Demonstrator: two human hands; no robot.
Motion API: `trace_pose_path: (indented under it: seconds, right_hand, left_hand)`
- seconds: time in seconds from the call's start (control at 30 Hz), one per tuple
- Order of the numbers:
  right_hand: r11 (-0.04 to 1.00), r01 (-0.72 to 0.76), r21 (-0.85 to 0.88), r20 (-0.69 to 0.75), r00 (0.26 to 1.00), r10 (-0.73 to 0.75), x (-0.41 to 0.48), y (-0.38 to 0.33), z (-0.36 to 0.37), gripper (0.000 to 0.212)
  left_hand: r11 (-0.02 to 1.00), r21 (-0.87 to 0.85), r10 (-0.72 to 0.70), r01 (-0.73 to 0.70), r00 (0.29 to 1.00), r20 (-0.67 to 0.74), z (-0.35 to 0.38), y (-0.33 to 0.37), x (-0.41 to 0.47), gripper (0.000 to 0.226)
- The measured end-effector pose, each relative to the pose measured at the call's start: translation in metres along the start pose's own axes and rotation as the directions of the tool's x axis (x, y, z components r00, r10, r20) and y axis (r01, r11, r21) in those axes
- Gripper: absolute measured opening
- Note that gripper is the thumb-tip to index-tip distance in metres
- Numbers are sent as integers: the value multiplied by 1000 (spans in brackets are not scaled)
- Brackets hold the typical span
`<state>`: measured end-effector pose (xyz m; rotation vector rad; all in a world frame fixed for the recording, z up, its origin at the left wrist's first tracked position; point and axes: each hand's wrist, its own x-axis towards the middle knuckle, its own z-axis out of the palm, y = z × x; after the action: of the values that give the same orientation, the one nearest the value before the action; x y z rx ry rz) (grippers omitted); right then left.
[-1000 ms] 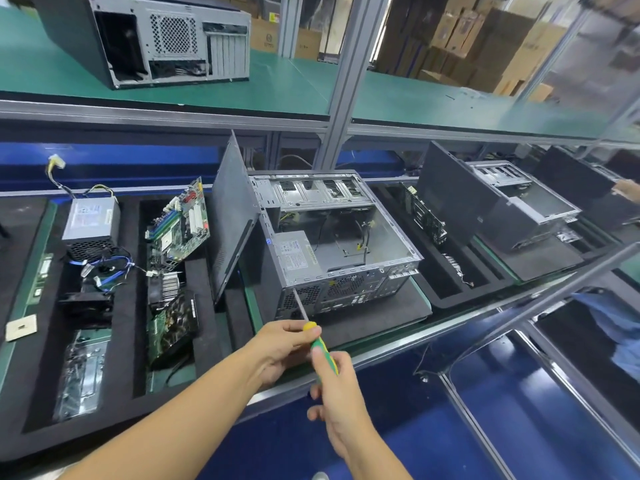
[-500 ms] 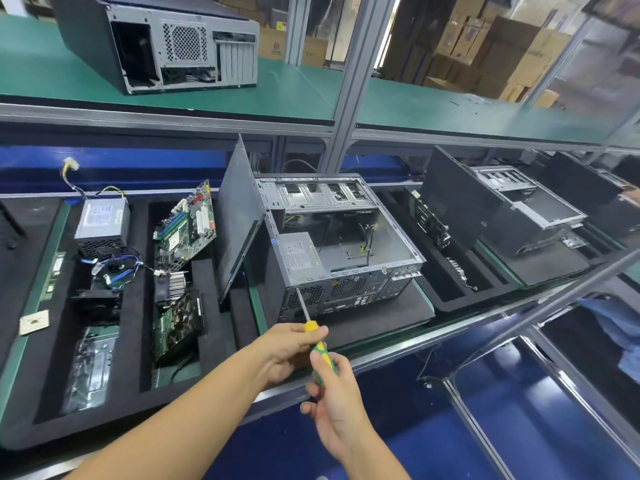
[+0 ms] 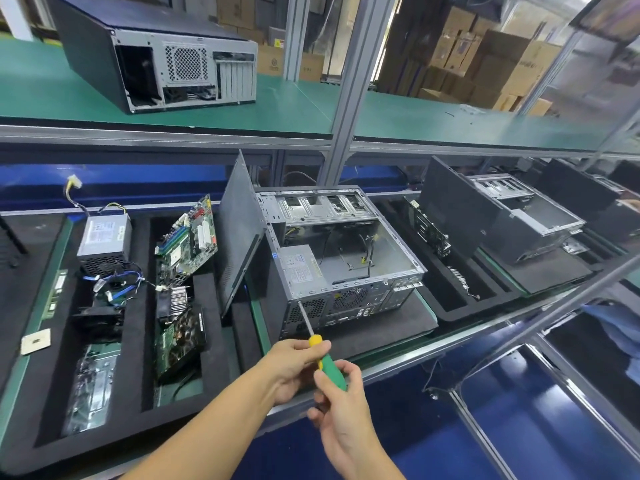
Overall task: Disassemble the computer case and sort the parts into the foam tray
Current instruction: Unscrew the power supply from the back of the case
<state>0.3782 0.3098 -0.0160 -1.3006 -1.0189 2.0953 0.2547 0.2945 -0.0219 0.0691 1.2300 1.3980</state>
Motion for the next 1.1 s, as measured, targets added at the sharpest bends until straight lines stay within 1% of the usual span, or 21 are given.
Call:
trace_pose_path:
  seconds: [0.07, 0.13, 0.17, 0.2, 0.23, 0.3, 0.33, 0.37, 0.43, 0.5, 0.6, 0.63, 0.73, 0.77, 0.8, 0.87, 0.93, 0.97, 1.0, 1.03, 1.1]
  right_hand:
    - [996, -50, 68, 5, 999, 50, -2, 0, -1, 26]
    - [973, -178, 144, 24, 984, 176, -3, -2, -3, 42]
    - [962, -216, 166, 32, 976, 214, -3, -2, -4, 48]
    - [959, -225, 172, 31, 974, 223, -2, -3, -6, 50]
    - [964, -207, 167, 18, 978, 207, -1, -3, -7, 47]
    - [980, -140, 142, -14, 990, 143, 2, -3, -6, 34]
    - [986, -106, 128, -18, 994, 109, 3, -2, -5, 27]
    - [991, -75, 112, -15, 997, 77, 3, -1, -5, 20]
    - [995, -26, 92, -2, 1000, 27, 4, 2, -5, 9]
    - [996, 4, 88, 7, 1000, -5, 5, 2, -6, 13]
    - [994, 5, 106, 12, 1000, -6, 8, -3, -5, 19]
    - [993, -21, 118, 21, 1000, 19, 8, -5, -5, 19]
    - [978, -133, 160, 64, 990, 124, 11, -9, -10, 31]
    - [975, -151, 160, 73, 987, 141, 12, -11, -12, 34]
    - [976, -161, 150, 72, 986, 151, 13, -12, -13, 35]
    - [985, -138, 107, 57, 990, 133, 15, -13, -14, 27]
    - [996, -75, 56, 42, 996, 73, 17, -11, -14, 14]
    - [998, -48, 39, 38, 998, 47, 17, -10, -14, 8]
    - [999, -29, 29, 39, 999, 28, 17, -8, -13, 8]
    - [999, -16, 30, 40, 999, 14, 17, -7, -12, 13]
    - [999, 1, 47, 37, 999, -3, 16, -7, -9, 18]
  left_hand:
    - [998, -69, 1, -2, 1000, -22, -4, 0, -1, 21]
    - [991, -131, -13, 13, 1000, 1, -9, 1, -3, 23]
    - [989, -144, -22, 26, 999, 27, -12, 1, -3, 22]
    - [988, -147, -31, 40, 998, 60, -14, 2, -4, 22]
    - [989, -137, -40, 52, 995, 88, -16, 3, -3, 22]
    - [995, -67, -58, 67, 991, 122, -16, 4, 0, 17]
    - [997, -28, -69, 73, 989, 129, -13, 5, -1, 18]
    - [998, 8, -70, 70, 989, 129, -10, 5, -1, 25]
    - [998, 54, -48, 41, 991, 128, -5, 4, 1, 32]
    - [999, 27, -21, 19, 994, 103, -4, 2, 5, 28]
    - [996, -79, -29, 35, 996, 79, -4, 6, 5, 15]
    - [995, -92, -38, 45, 996, 78, -4, 7, 3, 18]
    - [990, -130, -47, 57, 996, 81, -1, 8, -1, 43]
    - [988, -145, -45, 57, 995, 86, -2, 8, 0, 44]
    - [986, -157, -43, 58, 994, 97, -2, 8, 0, 40]
    - [990, -127, -49, 65, 991, 125, -1, 9, -1, 28]
    - [998, -21, -54, 57, 988, 144, 1, 9, -3, 10]
    - [998, 36, -52, 47, 988, 145, 3, 9, -4, 11]
    - [997, 72, -46, 36, 989, 140, 4, 8, -5, 15]
    - [996, 89, -35, 24, 992, 119, 4, 6, -4, 16]
    - [998, 63, -13, 8, 998, 68, 4, 3, -1, 15]
